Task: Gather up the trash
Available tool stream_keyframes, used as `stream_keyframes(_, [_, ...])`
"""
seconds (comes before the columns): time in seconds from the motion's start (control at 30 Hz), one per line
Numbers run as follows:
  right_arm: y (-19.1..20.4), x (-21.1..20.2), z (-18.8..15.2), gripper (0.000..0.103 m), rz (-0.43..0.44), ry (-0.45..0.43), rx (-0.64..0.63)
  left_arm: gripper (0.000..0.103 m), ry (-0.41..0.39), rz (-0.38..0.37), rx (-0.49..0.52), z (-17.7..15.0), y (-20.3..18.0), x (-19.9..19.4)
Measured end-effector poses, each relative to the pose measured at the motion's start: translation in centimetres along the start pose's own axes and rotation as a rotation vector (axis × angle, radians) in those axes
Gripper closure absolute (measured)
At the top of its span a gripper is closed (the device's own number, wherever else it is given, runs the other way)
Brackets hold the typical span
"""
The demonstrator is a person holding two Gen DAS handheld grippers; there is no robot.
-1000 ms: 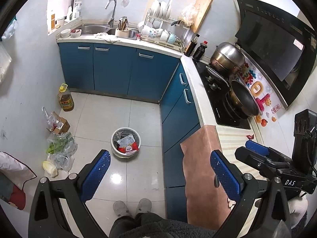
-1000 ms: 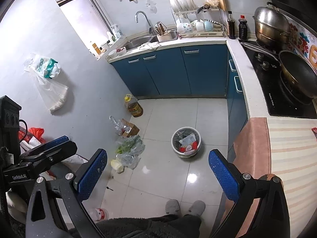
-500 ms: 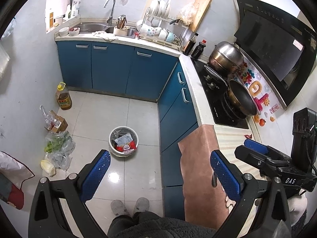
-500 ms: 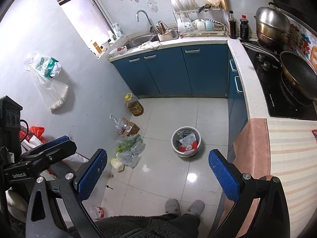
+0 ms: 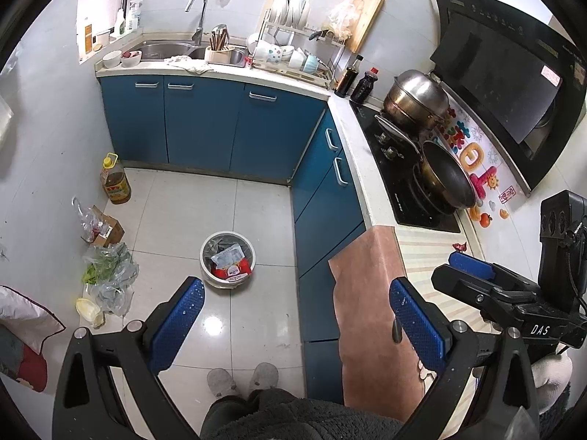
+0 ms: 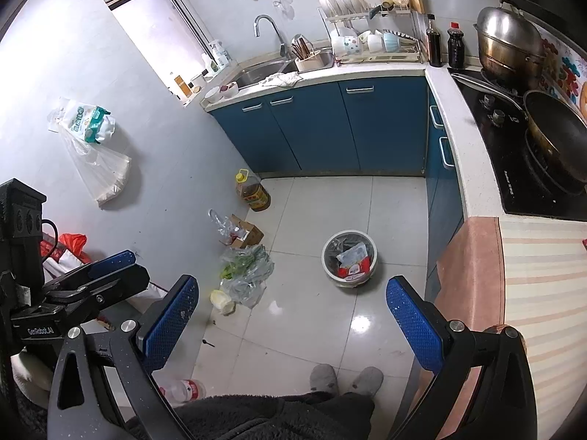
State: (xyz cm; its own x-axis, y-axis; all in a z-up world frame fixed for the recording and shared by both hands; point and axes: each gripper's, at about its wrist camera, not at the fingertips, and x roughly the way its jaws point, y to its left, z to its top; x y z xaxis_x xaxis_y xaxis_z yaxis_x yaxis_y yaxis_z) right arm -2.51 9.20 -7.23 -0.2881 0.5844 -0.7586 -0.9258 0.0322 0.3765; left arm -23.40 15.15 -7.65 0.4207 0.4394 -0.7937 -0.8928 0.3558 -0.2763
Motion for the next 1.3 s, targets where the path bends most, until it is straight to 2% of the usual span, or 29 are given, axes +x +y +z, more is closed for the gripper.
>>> stream_keyframes(1.3, [-1.5, -0.4, 0.1, 0.000, -0.008, -0.002, -0.006, 0.000, 0.010, -0.010, 0.008, -0.7, -0.8, 0.5])
